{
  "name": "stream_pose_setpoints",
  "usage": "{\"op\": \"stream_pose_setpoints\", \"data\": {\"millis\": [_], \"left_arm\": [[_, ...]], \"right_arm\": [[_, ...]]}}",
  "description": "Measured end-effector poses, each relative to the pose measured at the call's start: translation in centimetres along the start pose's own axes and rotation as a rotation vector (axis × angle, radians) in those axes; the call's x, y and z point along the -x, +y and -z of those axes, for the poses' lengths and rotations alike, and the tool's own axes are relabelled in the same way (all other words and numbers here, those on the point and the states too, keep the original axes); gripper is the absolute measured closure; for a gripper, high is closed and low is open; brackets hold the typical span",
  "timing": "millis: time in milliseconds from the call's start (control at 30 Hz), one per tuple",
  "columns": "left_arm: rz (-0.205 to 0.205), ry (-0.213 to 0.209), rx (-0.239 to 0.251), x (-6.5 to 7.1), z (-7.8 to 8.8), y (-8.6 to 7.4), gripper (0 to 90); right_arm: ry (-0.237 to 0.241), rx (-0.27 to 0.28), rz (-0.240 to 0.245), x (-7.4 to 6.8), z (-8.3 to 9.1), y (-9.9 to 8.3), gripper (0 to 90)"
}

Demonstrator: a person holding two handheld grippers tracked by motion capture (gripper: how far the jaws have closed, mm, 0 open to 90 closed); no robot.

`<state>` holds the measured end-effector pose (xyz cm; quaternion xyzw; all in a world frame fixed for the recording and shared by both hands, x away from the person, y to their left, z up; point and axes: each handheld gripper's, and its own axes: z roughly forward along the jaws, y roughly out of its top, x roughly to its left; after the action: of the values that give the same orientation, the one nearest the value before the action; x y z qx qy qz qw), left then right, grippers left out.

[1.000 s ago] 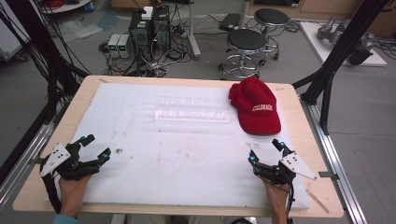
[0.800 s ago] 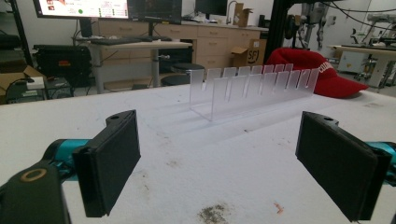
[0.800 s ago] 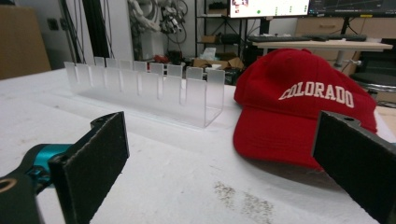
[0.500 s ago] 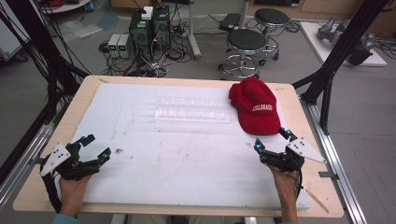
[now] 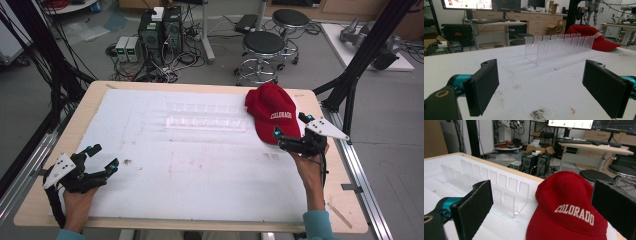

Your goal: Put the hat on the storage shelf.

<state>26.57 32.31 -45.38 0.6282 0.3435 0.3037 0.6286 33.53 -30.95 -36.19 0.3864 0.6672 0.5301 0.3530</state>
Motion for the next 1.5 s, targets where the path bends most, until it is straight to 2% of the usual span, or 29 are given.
{"op": "stream_pose_setpoints", "data": {"millis": [133,200,267,400,500,633,733,767,800,900,933,1033,1100,1200,1367,1400,1433,1467,1500], "left_arm": [[0.002,0.001,0.001,0.0,0.0,0.0,14.0],[0.001,0.000,-0.001,0.0,0.0,0.0,14.0],[0.002,0.000,0.000,0.0,0.0,0.0,14.0],[-0.006,-0.001,0.006,0.1,0.0,0.0,14.0],[-0.002,-0.001,0.003,0.0,0.0,0.0,14.0],[-0.002,-0.002,0.001,0.0,0.0,0.0,14.0],[-0.002,-0.002,0.002,0.0,0.0,0.0,14.0],[-0.003,-0.001,0.005,0.0,0.0,0.0,14.0],[-0.005,-0.002,0.006,0.0,0.0,0.0,14.0],[-0.002,-0.001,0.005,0.0,0.1,0.0,14.0],[-0.002,-0.002,0.006,0.0,0.1,0.0,14.0],[-0.005,-0.002,0.007,0.1,0.0,0.0,14.0],[-0.005,-0.003,0.007,0.1,0.0,0.0,14.0],[-0.004,-0.003,0.006,0.1,0.0,0.0,14.0],[-0.007,-0.001,0.004,0.1,0.0,0.0,14.0],[-0.007,-0.001,0.003,0.1,0.0,0.0,14.0],[-0.007,-0.001,0.003,0.1,0.0,0.0,14.0],[-0.007,0.000,0.003,0.1,0.0,0.0,14.0],[-0.010,-0.001,0.000,0.1,0.0,0.0,14.0]], "right_arm": [[-0.028,-0.054,-0.040,1.6,-1.6,1.2,3.0],[-0.033,-0.054,-0.048,1.9,-1.9,1.4,3.1],[-0.042,-0.071,-0.068,2.4,-2.5,1.8,3.0],[-0.051,-0.104,-0.078,3.1,-3.6,2.4,3.1],[-0.056,-0.142,-0.063,3.9,-4.8,3.1,3.1],[-0.061,-0.152,-0.057,4.2,-5.6,3.7,3.1],[-0.064,-0.198,-0.039,4.6,-6.9,4.2,3.1],[-0.064,-0.198,-0.039,4.6,-6.9,4.2,3.1],[-0.066,-0.203,-0.042,4.8,-7.6,4.4,3.1],[-0.071,-0.218,-0.037,5.0,-8.1,4.5,3.1],[-0.073,-0.248,-0.043,5.2,-8.8,4.4,3.1],[-0.073,-0.258,-0.043,5.5,-9.4,4.3,3.2],[-0.083,-0.261,-0.057,5.8,-9.8,4.0,3.3],[-0.099,-0.303,-0.078,6.6,-10.6,3.0,3.3],[-0.110,-0.317,-0.110,7.1,-11.3,2.4,3.9],[-0.107,-0.368,-0.104,7.2,-11.9,2.5,3.9],[-0.106,-0.392,-0.080,7.1,-12.2,2.7,3.9],[-0.104,-0.393,-0.067,7.1,-12.5,3.0,3.9],[-0.107,-0.378,-0.077,7.0,-12.6,3.1,4.0]]}}
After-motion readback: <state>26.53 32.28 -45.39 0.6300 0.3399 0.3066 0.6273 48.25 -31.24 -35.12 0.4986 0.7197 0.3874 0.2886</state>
